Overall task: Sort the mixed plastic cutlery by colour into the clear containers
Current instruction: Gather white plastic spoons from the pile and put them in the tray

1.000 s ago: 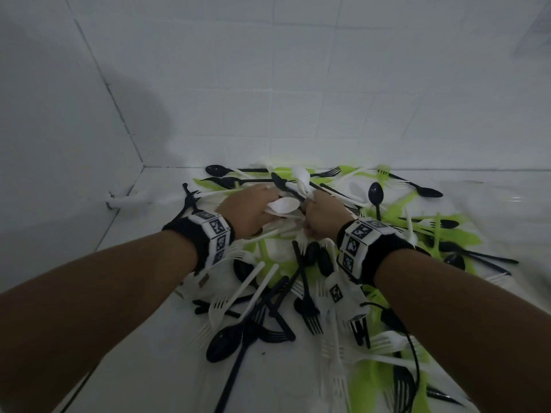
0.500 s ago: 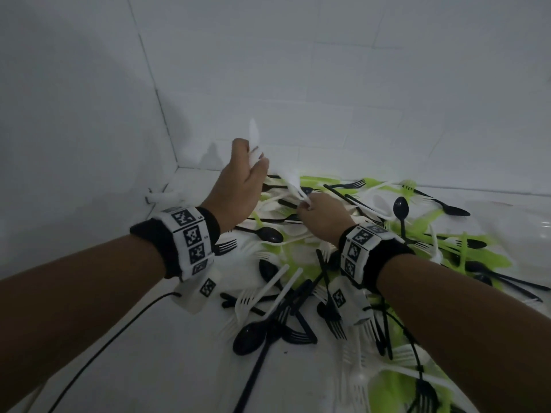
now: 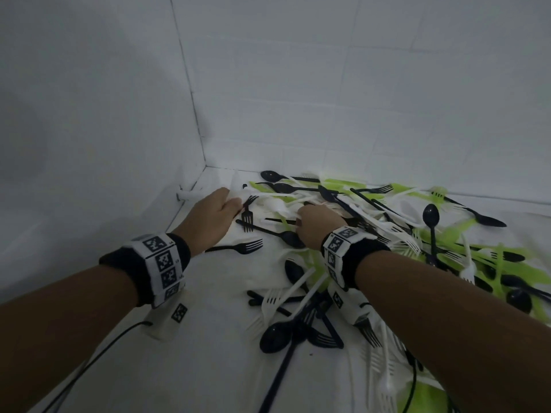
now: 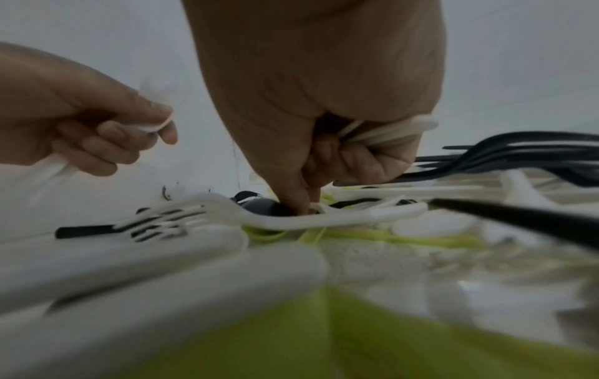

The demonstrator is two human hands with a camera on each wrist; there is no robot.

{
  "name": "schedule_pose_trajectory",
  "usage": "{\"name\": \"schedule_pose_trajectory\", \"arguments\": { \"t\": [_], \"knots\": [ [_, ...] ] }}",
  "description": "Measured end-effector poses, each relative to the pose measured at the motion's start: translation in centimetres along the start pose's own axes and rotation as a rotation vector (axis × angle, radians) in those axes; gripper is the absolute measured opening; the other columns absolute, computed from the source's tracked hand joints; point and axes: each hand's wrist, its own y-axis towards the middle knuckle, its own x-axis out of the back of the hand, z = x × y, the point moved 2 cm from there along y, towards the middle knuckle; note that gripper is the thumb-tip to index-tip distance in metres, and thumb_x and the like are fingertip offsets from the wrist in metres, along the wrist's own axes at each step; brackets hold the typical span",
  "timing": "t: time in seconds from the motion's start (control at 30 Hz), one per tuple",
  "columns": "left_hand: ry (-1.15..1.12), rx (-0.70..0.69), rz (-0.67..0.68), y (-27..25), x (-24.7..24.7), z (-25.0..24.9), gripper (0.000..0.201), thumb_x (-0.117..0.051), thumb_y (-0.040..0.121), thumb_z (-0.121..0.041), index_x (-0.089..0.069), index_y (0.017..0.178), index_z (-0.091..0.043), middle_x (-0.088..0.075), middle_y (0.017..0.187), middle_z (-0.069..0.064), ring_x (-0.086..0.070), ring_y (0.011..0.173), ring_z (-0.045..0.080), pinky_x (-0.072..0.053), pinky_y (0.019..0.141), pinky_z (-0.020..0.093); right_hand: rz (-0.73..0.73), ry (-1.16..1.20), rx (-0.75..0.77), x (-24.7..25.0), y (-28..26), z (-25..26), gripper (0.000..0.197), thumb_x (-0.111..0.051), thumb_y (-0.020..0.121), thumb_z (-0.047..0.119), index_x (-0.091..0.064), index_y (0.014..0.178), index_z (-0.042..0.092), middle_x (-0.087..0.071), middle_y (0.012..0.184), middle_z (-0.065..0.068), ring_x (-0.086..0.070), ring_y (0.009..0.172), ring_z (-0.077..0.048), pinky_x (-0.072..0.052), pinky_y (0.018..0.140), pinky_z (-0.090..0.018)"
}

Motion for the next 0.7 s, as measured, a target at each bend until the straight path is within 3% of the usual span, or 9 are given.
{"name": "schedule_pose_trajectory", "arguments": {
  "t": [0.13, 0.23, 0.3, 0.4, 0.5, 0.6, 0.7],
  "knots": [
    [-0.083, 0.046, -0.001, 0.7, -0.1, 1.5, 0.02, -0.04, 0.102, -0.011, -0.035, 0.085, -0.02, -0.041, 0.07, 0.003, -0.042, 0.061, 0.02, -0.034, 0.055, 0.034, -0.056, -0.039, 0.033, 0.5, -0.1, 0.3, 0.015, -0.049, 0.099, 0.029, -0.059, 0.101, 0.018, -0.063, 0.103, -0.003, -0.057, 0.087, -0.025, -0.051, 0.076, -0.036],
    [-0.117, 0.08, 0.025, 1.4, -0.3, 2.3, 0.004, -0.038, 0.106, -0.014, -0.04, 0.108, -0.011, -0.059, 0.082, 0.006, -0.054, 0.066, 0.021, -0.044, 0.054, 0.029, -0.109, -0.077, 0.054, 1.8, -0.5, 0.5, 0.016, -0.044, 0.098, 0.023, -0.058, 0.105, 0.02, -0.062, 0.103, -0.002, -0.058, 0.087, -0.024, -0.047, 0.073, -0.033],
    [-0.089, 0.088, 0.024, 1.9, -0.5, 2.5, 0.012, -0.037, 0.107, -0.018, -0.041, 0.118, -0.014, -0.066, 0.084, 0.005, -0.055, 0.064, 0.018, -0.042, 0.054, 0.028, -0.13, -0.059, 0.066, 2.7, -0.9, 0.6, 0.016, -0.044, 0.097, 0.024, -0.057, 0.105, 0.018, -0.062, 0.103, -0.003, -0.06, 0.088, -0.025, -0.047, 0.072, -0.033],
    [-0.017, 0.067, -0.026, 2.6, -0.8, 2.3, 0.011, -0.043, 0.105, -0.023, -0.043, 0.114, -0.016, -0.053, 0.071, -0.002, -0.048, 0.061, 0.015, -0.035, 0.054, 0.03, -0.172, 0.033, 0.044, 3.6, -1.9, 0.7, 0.017, -0.044, 0.096, 0.033, -0.055, 0.096, 0.021, -0.063, 0.101, -0.002, -0.06, 0.09, -0.026, -0.048, 0.075, -0.034],
    [0.101, 0.06, -0.024, 3.6, -1.3, 2.2, 0.016, -0.054, 0.102, -0.031, -0.049, 0.107, -0.017, -0.058, 0.081, -0.001, -0.054, 0.071, 0.013, -0.038, 0.059, 0.027, -0.251, 0.158, 0.001, 4.0, -2.5, 0.4, 0.028, -0.044, 0.096, 0.042, -0.061, 0.107, 0.024, -0.064, 0.099, -0.001, -0.057, 0.087, -0.026, -0.044, 0.071, -0.033],
    [0.268, -0.008, -0.021, 4.9, -1.8, 2.1, 0.023, -0.055, 0.099, -0.027, -0.05, 0.082, -0.011, -0.059, 0.077, 0.004, -0.055, 0.072, 0.022, -0.037, 0.059, 0.032, -0.311, 0.216, 0.032, 3.7, -2.2, -0.7, 0.019, -0.047, 0.101, 0.033, -0.055, 0.109, 0.018, -0.06, 0.089, 0.0, -0.059, 0.083, -0.026, -0.036, 0.062, -0.032],
    [0.362, -0.053, -0.034, 6.6, -2.3, 2.3, 0.031, -0.054, 0.099, -0.028, -0.045, 0.073, -0.015, -0.055, 0.077, 0.006, -0.056, 0.078, 0.03, -0.036, 0.064, 0.036, -0.273, 0.299, 0.019, 2.9, -2.0, -1.9, 0.017, -0.048, 0.1, 0.023, -0.047, 0.116, 0.016, -0.06, 0.088, 0.0, -0.055, 0.073, -0.02, -0.033, 0.055, -0.031]
  ]
}}
